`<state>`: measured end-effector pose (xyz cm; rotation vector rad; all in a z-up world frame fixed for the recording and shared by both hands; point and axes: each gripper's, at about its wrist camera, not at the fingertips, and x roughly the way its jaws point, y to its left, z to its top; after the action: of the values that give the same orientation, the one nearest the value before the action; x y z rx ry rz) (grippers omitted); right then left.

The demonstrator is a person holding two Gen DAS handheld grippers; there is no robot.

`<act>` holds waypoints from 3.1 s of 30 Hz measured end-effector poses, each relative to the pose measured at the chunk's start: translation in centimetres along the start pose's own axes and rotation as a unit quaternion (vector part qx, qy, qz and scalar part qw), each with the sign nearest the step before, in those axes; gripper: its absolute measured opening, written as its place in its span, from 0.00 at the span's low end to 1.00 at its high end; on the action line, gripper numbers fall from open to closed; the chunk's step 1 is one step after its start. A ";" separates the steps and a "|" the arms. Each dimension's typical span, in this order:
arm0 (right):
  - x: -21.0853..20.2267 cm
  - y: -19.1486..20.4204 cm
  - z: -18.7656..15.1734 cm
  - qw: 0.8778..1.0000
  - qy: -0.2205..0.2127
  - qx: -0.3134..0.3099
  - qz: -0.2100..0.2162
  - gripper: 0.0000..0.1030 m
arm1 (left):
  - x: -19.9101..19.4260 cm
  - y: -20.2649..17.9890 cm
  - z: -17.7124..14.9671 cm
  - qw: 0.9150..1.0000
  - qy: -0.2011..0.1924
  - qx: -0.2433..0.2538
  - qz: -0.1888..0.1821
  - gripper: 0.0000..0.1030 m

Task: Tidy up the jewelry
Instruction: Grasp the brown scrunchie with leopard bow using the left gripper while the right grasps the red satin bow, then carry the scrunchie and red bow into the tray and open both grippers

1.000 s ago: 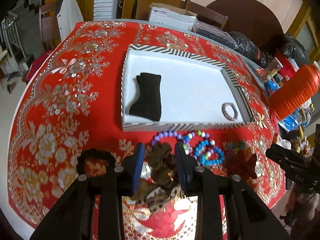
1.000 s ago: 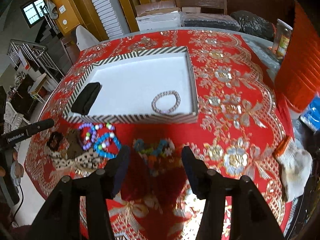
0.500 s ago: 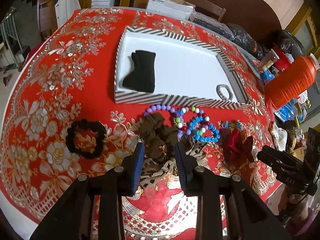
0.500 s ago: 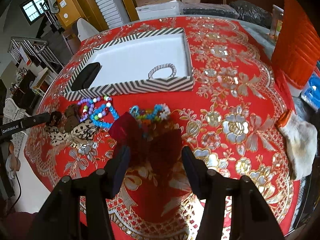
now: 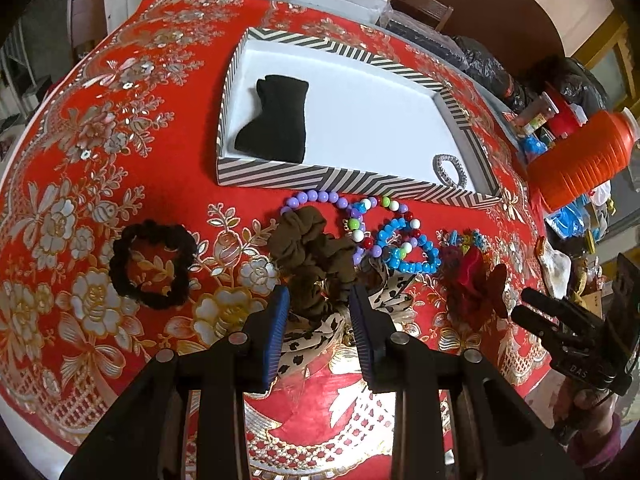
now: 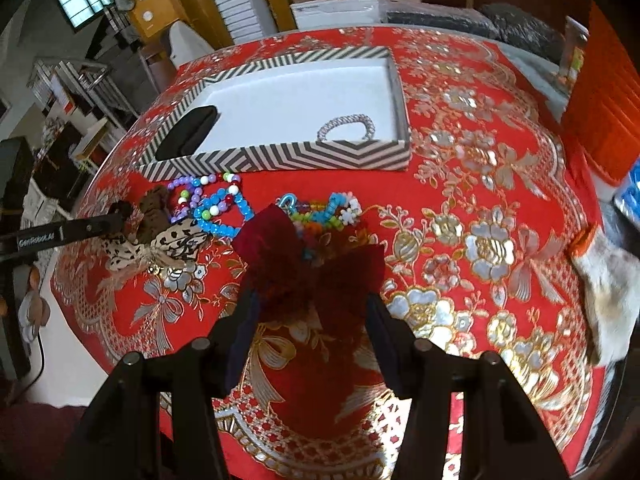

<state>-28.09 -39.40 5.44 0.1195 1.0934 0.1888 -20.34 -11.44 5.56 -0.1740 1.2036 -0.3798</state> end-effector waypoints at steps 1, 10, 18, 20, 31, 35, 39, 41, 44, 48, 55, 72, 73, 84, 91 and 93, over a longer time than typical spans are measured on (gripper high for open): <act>-0.1 0.1 0.3 1.000 -0.003 -0.012 -0.001 0.55 | 0.0 0.0 0.0 1.000 0.001 -0.001 0.000 0.21; 2.7 -1.3 3.5 0.998 0.008 -0.016 0.058 0.55 | 0.0 0.3 0.3 1.000 0.005 0.000 0.001 0.21; 4.3 -1.1 0.4 0.991 0.085 -0.012 0.098 0.55 | -0.1 1.1 0.8 1.000 0.002 -0.010 0.000 0.21; 3.8 -0.2 -0.5 0.988 0.093 -0.008 0.124 0.55 | 0.0 1.1 0.9 1.000 0.001 -0.011 0.001 0.21; 2.5 2.7 -1.4 0.999 0.042 -0.022 0.023 0.57 | 0.8 0.1 0.9 1.000 0.010 -0.001 -0.006 0.21; 3.8 3.5 -1.5 0.998 0.049 -0.028 -0.010 0.57 | 1.5 0.0 0.8 1.000 0.018 -0.004 -0.010 0.21; 4.5 3.1 -1.5 0.999 0.044 -0.011 -0.013 0.57 | 2.4 -0.4 1.0 1.000 0.020 -0.006 -0.011 0.21; 4.5 2.9 -1.3 0.999 0.040 -0.003 -0.010 0.50 | 3.1 -0.6 1.1 1.000 0.023 -0.001 -0.005 0.21; 4.4 2.6 -1.3 0.999 0.034 -0.004 -0.016 0.26 | 4.1 -0.5 1.2 1.000 0.030 -0.002 -0.002 0.21; 4.2 2.1 -1.4 0.999 0.032 0.000 -0.006 0.17 | 4.3 -0.1 1.0 1.000 0.019 -0.005 -0.006 0.12; 1.9 2.1 -1.0 1.000 0.003 -0.002 0.022 0.15 | 2.0 -0.4 0.8 1.000 -0.001 0.014 -0.019 0.00; -2.4 2.0 1.4 0.998 -0.045 -0.006 0.049 0.15 | -3.8 -2.8 3.1 0.996 -0.067 0.037 -0.035 0.00; -2.6 1.9 1.7 0.998 -0.048 -0.006 0.049 0.15 | -3.9 -2.9 3.4 0.996 -0.070 0.038 -0.035 0.00; -2.7 1.2 6.5 0.997 -0.073 -0.002 0.038 0.15 | -3.6 -5.0 8.6 0.993 -0.092 0.061 -0.032 0.00; -0.6 -0.3 11.1 0.996 -0.076 0.021 0.032 0.15 | -0.5 -5.6 11.6 0.995 -0.073 0.070 -0.025 0.00; 0.4 -0.8 12.3 0.997 -0.072 0.026 0.029 0.15 | 0.4 -5.7 12.2 0.995 -0.065 0.070 -0.024 0.00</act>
<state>-16.89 -40.12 10.55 0.2092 0.9524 0.1999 -9.97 -17.67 11.39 -0.1052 1.0415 -0.4870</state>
